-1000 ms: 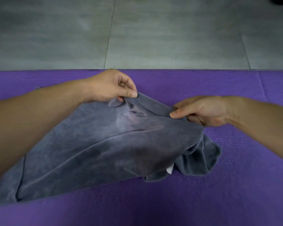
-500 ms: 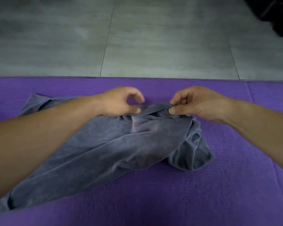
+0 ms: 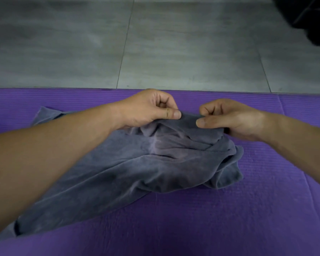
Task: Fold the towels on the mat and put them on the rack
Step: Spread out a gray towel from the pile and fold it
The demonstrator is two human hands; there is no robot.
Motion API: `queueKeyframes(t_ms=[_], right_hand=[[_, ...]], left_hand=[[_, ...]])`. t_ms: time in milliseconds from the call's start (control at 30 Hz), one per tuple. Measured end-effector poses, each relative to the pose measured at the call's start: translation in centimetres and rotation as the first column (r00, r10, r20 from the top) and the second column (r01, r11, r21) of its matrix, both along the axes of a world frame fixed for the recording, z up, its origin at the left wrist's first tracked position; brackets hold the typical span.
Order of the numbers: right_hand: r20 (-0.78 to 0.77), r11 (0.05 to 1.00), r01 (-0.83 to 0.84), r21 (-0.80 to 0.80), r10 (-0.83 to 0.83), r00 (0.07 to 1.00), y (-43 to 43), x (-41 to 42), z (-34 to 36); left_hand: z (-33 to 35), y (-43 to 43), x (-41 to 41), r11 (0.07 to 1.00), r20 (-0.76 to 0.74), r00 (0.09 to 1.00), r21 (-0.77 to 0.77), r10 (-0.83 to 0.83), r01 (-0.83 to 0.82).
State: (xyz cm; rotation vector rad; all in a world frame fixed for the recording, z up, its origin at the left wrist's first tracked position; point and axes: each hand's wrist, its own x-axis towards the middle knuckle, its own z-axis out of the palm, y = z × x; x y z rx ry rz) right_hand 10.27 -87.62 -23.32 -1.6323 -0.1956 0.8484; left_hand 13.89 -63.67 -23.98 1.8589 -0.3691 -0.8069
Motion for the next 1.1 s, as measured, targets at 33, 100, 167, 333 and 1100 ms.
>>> queueKeyframes(t_ms=[33,100,167,333,1100], right_hand=[[0.023,0.999,-0.031,-0.041,0.032,0.999,-0.2,0.1,0.2],[0.069,0.983,-0.116,-0.144,0.127,0.989,-0.8,0.3,0.9],[0.069,0.959,-0.186,-0.215,0.204,0.976,-1.3,0.5,1.9],[0.057,0.868,-0.261,-0.422,0.313,0.948,-2.7,0.4,3.6],[-0.202,0.937,-0.100,-0.334,0.032,0.979,-13.4,-2.5,1.4]], left_hand=[[0.1,0.2,0.1,1.000,0.005,1.000,0.000,0.004,-0.004],[0.1,0.9,0.2,1.000,-0.013,1.000,0.011,0.002,-0.002],[-0.4,1.9,0.3,0.999,-0.035,0.999,0.045,0.000,0.001],[-0.8,3.7,0.8,0.996,-0.030,0.996,0.010,0.089,-0.089],[-2.0,-10.2,0.3,0.997,0.048,0.998,-0.057,-0.049,0.051]])
